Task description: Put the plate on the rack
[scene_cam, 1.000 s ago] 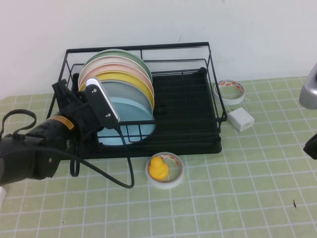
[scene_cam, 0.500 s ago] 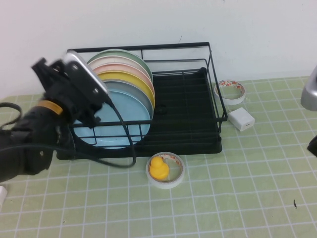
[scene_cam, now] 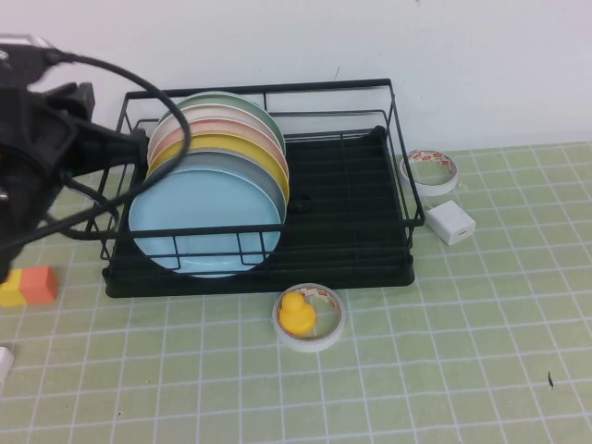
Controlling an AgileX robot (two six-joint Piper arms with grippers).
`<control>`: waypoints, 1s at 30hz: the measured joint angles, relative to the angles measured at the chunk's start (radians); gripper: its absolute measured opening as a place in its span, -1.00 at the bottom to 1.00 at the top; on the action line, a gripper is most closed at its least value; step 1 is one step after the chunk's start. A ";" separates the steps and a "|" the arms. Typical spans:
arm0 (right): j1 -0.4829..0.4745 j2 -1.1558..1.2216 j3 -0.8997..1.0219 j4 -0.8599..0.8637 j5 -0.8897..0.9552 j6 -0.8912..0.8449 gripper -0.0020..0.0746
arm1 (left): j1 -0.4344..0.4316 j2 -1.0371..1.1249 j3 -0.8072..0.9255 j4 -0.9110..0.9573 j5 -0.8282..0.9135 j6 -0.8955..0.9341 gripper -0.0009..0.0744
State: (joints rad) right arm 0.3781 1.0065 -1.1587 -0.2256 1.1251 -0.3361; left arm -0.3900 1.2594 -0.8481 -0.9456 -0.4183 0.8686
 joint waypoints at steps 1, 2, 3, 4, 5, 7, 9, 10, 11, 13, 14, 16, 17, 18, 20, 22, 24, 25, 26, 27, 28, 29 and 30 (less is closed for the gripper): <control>0.000 -0.030 0.027 0.007 -0.016 0.001 -0.95 | 0.000 -0.027 0.000 -0.001 0.020 -0.021 -0.89; 0.000 -0.062 0.058 0.017 -0.029 0.004 -0.95 | -0.001 -0.054 0.000 -0.003 0.036 -0.045 -0.92; 0.000 -0.088 0.080 0.023 -0.039 0.005 -0.95 | -0.001 -0.082 0.000 -0.005 0.045 -0.066 -0.94; 0.000 -0.122 0.127 0.034 -0.064 0.005 -0.95 | -0.001 -0.110 0.000 -0.013 0.052 -0.085 -0.95; 0.000 -0.156 0.171 0.046 -0.085 0.005 -0.95 | -0.001 -0.139 0.000 -0.023 0.054 -0.100 -0.96; 0.000 -0.227 0.255 0.064 -0.129 0.005 -0.95 | -0.001 -0.190 0.000 -0.041 0.054 -0.114 -0.97; 0.000 -0.292 0.350 0.078 -0.173 0.005 -0.95 | -0.001 -0.239 0.000 -0.063 0.054 -0.119 -0.97; 0.000 -0.331 0.395 0.086 -0.203 0.005 -0.95 | -0.001 -0.265 0.000 -0.076 0.057 -0.121 -0.98; 0.000 -0.371 0.439 0.093 -0.226 0.005 -0.95 | -0.001 -0.291 0.000 -0.084 0.061 -0.121 -0.98; 0.000 -0.446 0.510 0.112 -0.262 0.005 -0.95 | -0.001 -0.337 0.000 -0.091 0.081 -0.110 -0.98; 0.000 -0.487 0.546 0.127 -0.281 0.005 -0.95 | -0.001 -0.362 0.000 -0.093 0.096 -0.102 -0.98; 0.000 -0.568 0.602 0.154 -0.303 0.005 -0.95 | -0.001 -0.412 0.000 -0.095 0.119 -0.083 -0.98; 0.000 -0.606 0.629 0.168 -0.314 0.005 -0.95 | -0.001 -0.438 0.000 -0.095 0.132 -0.078 -0.98; 0.000 -0.635 0.650 0.181 -0.322 0.005 -0.95 | -0.001 -0.459 0.000 -0.097 0.143 -0.067 -0.98; 0.000 -0.698 0.696 0.203 -0.327 0.005 -0.95 | -0.001 -0.514 0.008 -0.097 0.168 -0.044 -0.98; 0.000 -0.742 0.737 0.226 -0.333 0.005 -0.95 | -0.001 -0.567 0.029 -0.097 0.192 -0.027 -0.98; 0.000 -0.777 0.758 0.255 -0.343 0.006 -0.95 | -0.001 -0.628 0.067 -0.097 0.218 -0.022 -0.98; 0.000 -0.784 0.762 0.269 -0.351 0.008 -0.95 | -0.001 -0.659 0.092 -0.097 0.237 -0.020 -0.98; 0.000 -0.790 0.764 0.279 -0.359 0.008 -0.95 | -0.001 -0.689 0.120 -0.097 0.258 -0.018 -0.98; 0.000 -0.792 0.764 0.286 -0.361 0.008 -0.95 | -0.001 -0.711 0.144 -0.097 0.276 -0.016 -0.98; 0.000 -0.793 0.764 0.288 -0.366 0.008 -0.95 | -0.001 -0.738 0.174 -0.097 0.299 -0.014 -0.98; 0.000 -0.793 0.764 0.290 -0.367 0.008 -0.95 | -0.001 -0.761 0.205 -0.095 0.319 -0.012 -0.98; 0.000 -0.793 0.764 0.292 -0.367 0.008 -0.95 | -0.001 -0.779 0.229 -0.094 0.334 -0.012 -0.98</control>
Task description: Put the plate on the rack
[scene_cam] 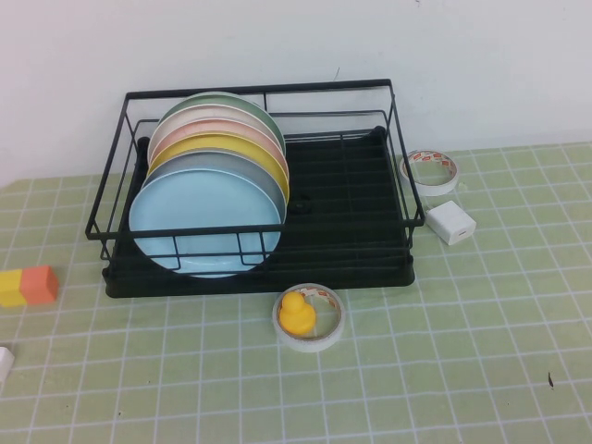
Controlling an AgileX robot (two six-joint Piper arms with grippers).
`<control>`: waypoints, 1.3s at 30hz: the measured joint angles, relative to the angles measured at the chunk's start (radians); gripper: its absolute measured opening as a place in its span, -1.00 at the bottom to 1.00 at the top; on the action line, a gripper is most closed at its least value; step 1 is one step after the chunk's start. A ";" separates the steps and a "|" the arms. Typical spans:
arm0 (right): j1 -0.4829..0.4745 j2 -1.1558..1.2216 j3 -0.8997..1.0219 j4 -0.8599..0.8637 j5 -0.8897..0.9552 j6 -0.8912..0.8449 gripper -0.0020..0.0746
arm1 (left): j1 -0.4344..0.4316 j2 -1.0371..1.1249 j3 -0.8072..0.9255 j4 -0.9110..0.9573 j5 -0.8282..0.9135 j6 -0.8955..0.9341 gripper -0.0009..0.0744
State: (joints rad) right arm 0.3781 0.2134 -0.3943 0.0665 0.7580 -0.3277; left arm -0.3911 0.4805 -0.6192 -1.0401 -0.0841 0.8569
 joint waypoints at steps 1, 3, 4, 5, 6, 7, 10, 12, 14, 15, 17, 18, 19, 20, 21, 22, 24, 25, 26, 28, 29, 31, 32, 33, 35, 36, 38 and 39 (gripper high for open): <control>0.000 -0.001 0.000 0.000 -0.001 0.000 -0.95 | 0.000 -0.019 0.028 0.000 0.012 0.000 -0.98; 0.000 -0.004 0.000 0.000 -0.001 0.000 -0.95 | 0.000 -0.046 0.074 0.002 0.022 0.000 -0.98; 0.000 -0.004 0.000 0.000 -0.001 0.000 -0.95 | 0.000 -0.058 0.101 0.002 0.027 0.000 -0.98; 0.000 -0.004 0.000 0.002 -0.002 0.000 -0.95 | 0.000 -0.063 0.121 0.002 0.027 0.000 -0.98; 0.000 -0.004 0.000 0.002 -0.002 0.000 -0.95 | 0.000 -0.068 0.136 0.002 0.027 0.001 -0.98; 0.000 -0.004 0.000 0.002 -0.002 0.000 -0.95 | 0.000 -0.071 0.154 0.004 0.027 0.001 -0.98; 0.000 -0.004 0.000 0.002 -0.002 0.000 -0.95 | 0.000 -0.070 0.199 0.004 0.031 0.001 -0.98; 0.000 -0.004 0.000 0.002 -0.002 0.000 -0.95 | 0.000 -0.070 0.227 -0.004 0.031 0.001 -0.98; 0.000 -0.004 0.000 0.003 -0.002 0.000 -0.95 | 0.000 -0.070 0.256 -0.014 0.031 0.001 -0.98; 0.000 -0.004 0.000 0.003 -0.002 0.000 -0.95 | 0.000 -0.070 0.267 -0.023 0.031 0.001 -0.98; 0.000 -0.004 0.000 0.003 -0.002 0.000 -0.95 | 0.000 -0.070 0.295 -0.036 0.031 0.001 -0.98; 0.000 -0.004 0.000 0.004 -0.002 0.002 -0.95 | 0.000 -0.075 0.307 -0.044 0.031 0.001 -0.98; 0.000 -0.004 0.000 0.004 -0.002 0.002 -0.95 | 0.000 -0.084 0.324 -0.055 0.031 0.001 -0.98; 0.000 -0.004 0.000 0.004 -0.002 0.002 -0.95 | 0.000 -0.098 0.341 -0.064 0.031 0.001 -0.98; 0.000 -0.004 0.000 0.004 -0.002 0.002 -0.95 | 0.002 -0.112 0.354 -0.078 0.033 0.001 -0.98; 0.000 -0.004 0.000 0.004 -0.002 0.002 -0.95 | 0.005 -0.131 0.371 -0.086 0.032 0.001 -0.98; 0.000 -0.004 0.000 0.004 -0.002 0.002 -0.95 | 0.023 -0.176 0.402 -0.093 0.032 0.002 -0.98; 0.000 -0.004 0.000 0.004 -0.002 0.002 -0.95 | 0.034 -0.200 0.418 -0.096 0.032 0.012 -0.98; 0.000 -0.004 0.000 0.004 -0.002 0.002 -0.95 | 0.047 -0.225 0.432 -0.100 0.030 0.027 -0.98; 0.000 -0.004 0.000 0.004 -0.002 0.002 -0.95 | 0.073 -0.270 0.455 -0.100 0.020 0.051 -0.98; 0.000 -0.004 0.000 0.004 -0.002 0.002 -0.95 | 0.092 -0.294 0.467 -0.104 0.013 0.059 -0.98; 0.000 -0.004 0.000 0.004 -0.002 0.002 -0.95 | 0.134 -0.332 0.485 -0.122 0.012 0.063 -0.98; 0.000 -0.004 0.000 0.004 -0.002 0.002 -0.95 | 0.159 -0.351 0.495 -0.136 0.014 0.063 -0.98; 0.000 -0.004 0.000 0.004 -0.002 0.002 -0.95 | 0.184 -0.368 0.502 -0.154 0.016 0.063 -0.98; 0.000 -0.005 0.000 0.004 -0.002 0.002 -0.95 | 0.227 -0.395 0.516 -0.190 0.020 0.063 -0.98; 0.000 -0.005 0.000 0.004 -0.002 0.002 -0.95 | 0.245 -0.402 0.519 -0.210 0.023 0.063 -0.98; 0.000 -0.005 0.000 0.004 -0.002 0.002 -0.95 | 0.271 -0.407 0.523 -0.236 0.023 0.063 -0.98; 0.000 -0.005 0.000 0.004 -0.002 0.002 -0.95 | 0.282 -0.407 0.526 -0.243 0.023 0.063 -0.98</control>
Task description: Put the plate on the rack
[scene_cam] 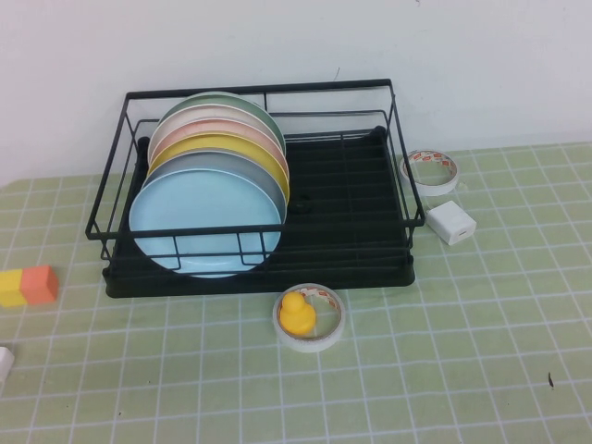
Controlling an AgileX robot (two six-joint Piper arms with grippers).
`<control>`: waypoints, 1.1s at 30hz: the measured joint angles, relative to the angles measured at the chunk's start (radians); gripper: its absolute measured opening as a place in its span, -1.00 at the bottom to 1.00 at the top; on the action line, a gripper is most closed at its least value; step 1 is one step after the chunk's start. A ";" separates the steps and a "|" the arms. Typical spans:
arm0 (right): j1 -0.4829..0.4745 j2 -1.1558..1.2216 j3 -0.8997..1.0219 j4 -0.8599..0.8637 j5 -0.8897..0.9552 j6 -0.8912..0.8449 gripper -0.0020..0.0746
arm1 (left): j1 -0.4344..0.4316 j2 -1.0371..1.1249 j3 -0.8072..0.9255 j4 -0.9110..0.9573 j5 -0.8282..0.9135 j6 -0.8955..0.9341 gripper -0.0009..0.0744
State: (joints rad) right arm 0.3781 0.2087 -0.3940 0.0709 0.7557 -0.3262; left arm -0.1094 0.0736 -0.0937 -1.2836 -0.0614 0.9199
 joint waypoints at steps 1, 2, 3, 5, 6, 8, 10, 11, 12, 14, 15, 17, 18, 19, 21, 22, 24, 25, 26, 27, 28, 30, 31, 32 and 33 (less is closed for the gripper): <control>0.000 0.000 0.000 0.000 0.000 0.000 -0.95 | 0.006 0.000 0.000 -0.002 0.000 0.000 -0.98; 0.000 0.000 0.000 0.002 0.000 0.000 -0.95 | 0.010 0.000 0.002 -0.005 -0.002 0.000 -0.98; 0.000 0.000 0.000 0.002 0.000 0.000 -0.95 | 0.013 0.000 0.002 -0.007 -0.005 0.000 -0.98; 0.000 0.000 0.000 0.002 0.000 0.000 -0.95 | 0.015 0.000 0.002 -0.012 -0.007 0.000 -0.98; 0.000 0.000 0.000 0.002 0.000 0.000 -0.95 | 0.016 0.000 0.002 -0.012 -0.007 0.000 -0.98; 0.000 0.000 0.000 0.002 0.000 0.000 -0.95 | 0.016 0.000 0.002 -0.016 -0.007 0.002 -0.98; 0.000 0.000 0.000 0.002 0.000 0.000 -0.95 | 0.016 -0.002 0.002 -0.024 -0.009 0.004 -0.98; 0.000 0.000 0.000 0.004 0.000 0.000 -0.95 | 0.016 -0.013 0.005 -0.026 -0.009 0.006 -0.98; 0.000 0.000 0.000 0.004 0.000 0.000 -0.95 | 0.016 -0.026 0.008 -0.026 -0.007 0.008 -0.98; 0.000 0.000 0.000 0.004 0.000 0.000 -0.95 | 0.016 -0.052 0.018 0.025 -0.004 -0.017 -0.98; 0.000 0.000 0.000 0.004 0.000 0.000 -0.95 | 0.016 -0.061 0.026 0.101 -0.004 -0.072 -0.98; 0.000 0.000 0.000 0.004 0.000 0.000 -0.95 | 0.016 -0.070 0.043 0.340 -0.001 -0.280 -0.98; 0.000 0.000 0.000 0.004 0.000 0.000 -0.95 | 0.016 -0.070 0.056 0.517 -0.001 -0.446 -0.98; 0.000 0.000 0.000 0.004 0.000 0.000 -0.95 | 0.016 -0.071 0.066 0.666 -0.001 -0.591 -0.98; 0.000 0.000 0.000 0.004 0.000 0.000 -0.95 | 0.016 -0.080 0.096 1.014 -0.001 -0.937 -0.98; 0.000 0.000 0.000 0.004 0.000 0.000 -0.95 | 0.016 -0.082 0.106 1.145 0.001 -1.077 -0.98; 0.000 0.000 0.000 0.004 0.000 0.000 -0.95 | 0.016 -0.082 0.114 1.290 0.018 -1.255 -0.98; 0.000 0.000 0.000 0.004 0.000 0.000 -0.95 | 0.016 -0.084 0.114 1.313 0.031 -1.293 -0.98; 0.000 0.000 0.000 0.004 0.000 0.000 -0.95 | 0.016 -0.086 0.114 1.325 0.061 -1.321 -0.98; 0.000 0.000 0.000 0.004 0.000 0.000 -0.95 | 0.016 -0.084 0.114 1.325 0.095 -1.328 -0.98; 0.000 0.000 0.000 0.004 0.000 0.000 -0.95 | 0.016 -0.086 0.114 1.325 0.121 -1.328 -0.98; 0.000 0.000 0.000 0.004 0.000 0.000 -0.95 | 0.016 -0.086 0.114 1.308 0.181 -1.299 -0.98; 0.000 0.000 0.000 0.004 0.000 0.000 -0.95 | 0.016 -0.086 0.114 1.299 0.213 -1.278 -0.98; 0.000 0.000 0.000 0.004 0.000 0.000 -0.95 | 0.016 -0.086 0.114 1.284 0.246 -1.260 -0.98; 0.000 0.000 0.000 0.004 0.000 0.000 -0.95 | 0.016 -0.086 0.114 1.284 0.283 -1.251 -0.98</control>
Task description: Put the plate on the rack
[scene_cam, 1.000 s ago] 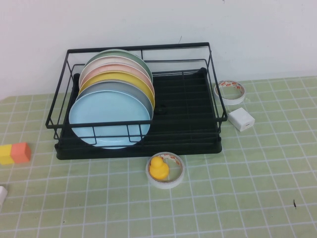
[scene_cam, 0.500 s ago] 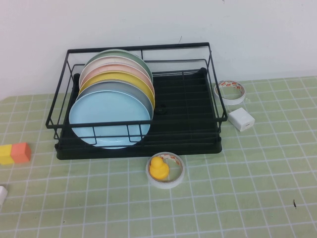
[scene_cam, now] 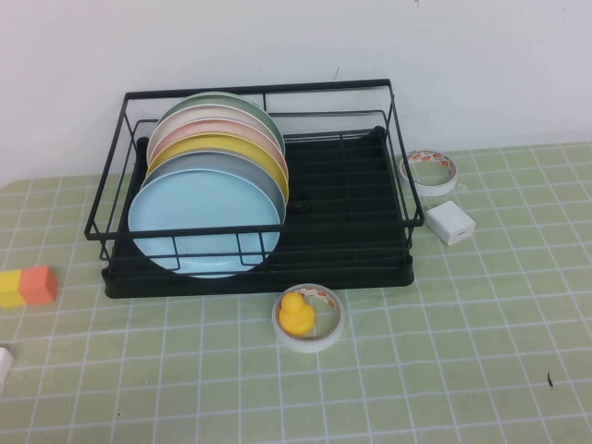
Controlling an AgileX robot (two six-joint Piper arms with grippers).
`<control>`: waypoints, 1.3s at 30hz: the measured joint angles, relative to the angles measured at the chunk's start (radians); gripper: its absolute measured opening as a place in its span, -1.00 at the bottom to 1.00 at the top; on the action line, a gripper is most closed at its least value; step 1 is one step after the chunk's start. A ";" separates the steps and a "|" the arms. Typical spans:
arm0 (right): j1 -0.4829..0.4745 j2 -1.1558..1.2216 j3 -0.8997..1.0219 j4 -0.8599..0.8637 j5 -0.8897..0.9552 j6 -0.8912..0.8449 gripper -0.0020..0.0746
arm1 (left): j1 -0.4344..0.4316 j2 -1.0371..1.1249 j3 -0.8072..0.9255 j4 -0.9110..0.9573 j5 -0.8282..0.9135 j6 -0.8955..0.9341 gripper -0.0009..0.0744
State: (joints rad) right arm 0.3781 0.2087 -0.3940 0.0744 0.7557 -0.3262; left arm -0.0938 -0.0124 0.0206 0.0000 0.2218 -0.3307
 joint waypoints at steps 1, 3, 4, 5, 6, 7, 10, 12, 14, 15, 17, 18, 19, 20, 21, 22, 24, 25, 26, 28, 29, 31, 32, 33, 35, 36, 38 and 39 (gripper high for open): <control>0.000 0.000 0.000 0.000 0.000 0.000 -0.95 | 0.000 0.000 0.000 0.000 0.032 0.004 -0.98; 0.000 0.000 0.000 0.000 0.000 0.000 -0.95 | 0.000 0.000 -0.002 -0.010 0.081 0.013 -0.98; 0.000 0.000 0.000 0.000 0.000 0.000 -0.95 | 0.000 0.000 -0.002 -0.010 0.083 0.013 -0.98; 0.000 0.000 0.000 0.000 0.000 0.000 -0.95 | 0.000 0.000 -0.002 -0.010 0.085 0.013 -0.98; 0.000 0.000 0.000 0.000 0.000 0.000 -0.95 | 0.000 0.000 -0.002 -0.011 0.086 0.015 -0.98; 0.000 0.000 0.000 0.000 0.000 0.000 -0.95 | 0.000 0.000 -0.002 -0.011 0.088 0.015 -0.98; 0.000 0.000 0.000 0.000 0.000 0.000 -0.95 | 0.000 0.000 -0.002 -0.013 0.089 0.017 -0.98; 0.000 0.000 0.000 0.000 0.000 0.000 -0.95 | 0.000 0.000 -0.002 -0.013 0.089 0.017 -0.98; 0.000 0.000 0.000 0.000 0.000 0.000 -0.95 | 0.000 0.000 -0.002 -0.013 0.089 0.017 -0.98; 0.000 0.000 0.000 0.000 0.000 0.000 -0.95 | 0.000 0.000 -0.002 -0.013 0.089 0.017 -0.98; 0.000 0.000 0.000 0.000 0.000 0.000 -0.95 | 0.000 0.000 -0.002 -0.013 0.089 0.027 -0.98; 0.000 0.000 0.000 0.000 0.000 0.000 -0.95 | 0.000 0.000 -0.002 -0.013 0.089 0.046 -0.98; 0.000 0.000 0.000 0.000 0.000 0.000 -0.95 | 0.000 0.000 -0.002 -0.013 0.089 0.072 -0.98; 0.000 0.000 0.000 0.000 0.000 0.000 -0.95 | 0.000 0.000 -0.002 -0.013 0.089 0.098 -0.98; 0.000 0.000 0.000 0.000 0.000 0.000 -0.95 | 0.000 0.000 -0.002 -0.013 0.089 0.124 -0.98; 0.000 0.000 0.000 0.000 0.000 0.000 -0.95 | 0.000 0.000 -0.002 -0.013 0.089 0.143 -0.98; 0.000 0.000 0.000 0.000 0.000 0.000 -0.95 | 0.000 0.000 -0.002 -0.020 0.089 0.161 -0.98; 0.000 0.000 0.000 0.000 0.000 0.000 -0.95 | 0.000 0.000 -0.002 -0.025 0.089 0.169 -0.98; 0.000 0.000 0.000 0.000 0.000 0.000 -0.95 | 0.000 0.000 -0.002 -0.027 0.091 0.171 -0.98; 0.000 0.000 0.000 0.000 0.000 0.000 -0.95 | 0.000 0.000 -0.002 -0.029 0.091 0.174 -0.98; 0.000 0.000 0.000 0.000 0.000 0.000 -0.95 | 0.000 0.000 -0.002 -0.029 0.091 0.174 -0.98; 0.000 0.000 0.000 0.000 0.000 0.000 -0.95 | 0.000 0.000 -0.002 -0.031 0.091 0.189 -0.98; 0.000 0.000 0.000 0.000 0.000 0.000 -0.95 | 0.000 0.000 -0.002 -0.031 0.091 0.200 -0.98; 0.000 0.000 0.000 0.000 0.000 0.000 -0.95 | 0.000 0.000 -0.002 -0.031 0.091 0.208 -0.98; 0.000 0.000 0.000 0.000 0.000 0.000 -0.95 | 0.000 0.000 -0.002 -0.031 0.091 0.218 -0.98; 0.000 0.000 0.000 0.000 0.000 0.000 -0.95 | 0.000 0.000 -0.002 -0.031 0.091 0.221 -0.98; 0.000 0.000 0.000 0.000 0.000 0.000 -0.95 | 0.000 0.000 -0.002 -0.031 0.091 0.223 -0.98; 0.000 0.000 0.000 0.000 0.000 0.000 -0.95 | 0.000 0.000 -0.002 -0.031 0.091 0.223 -0.98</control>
State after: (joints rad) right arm 0.3781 0.2087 -0.3940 0.0744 0.7557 -0.3262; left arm -0.0938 -0.0124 0.0187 -0.0315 0.3128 -0.1082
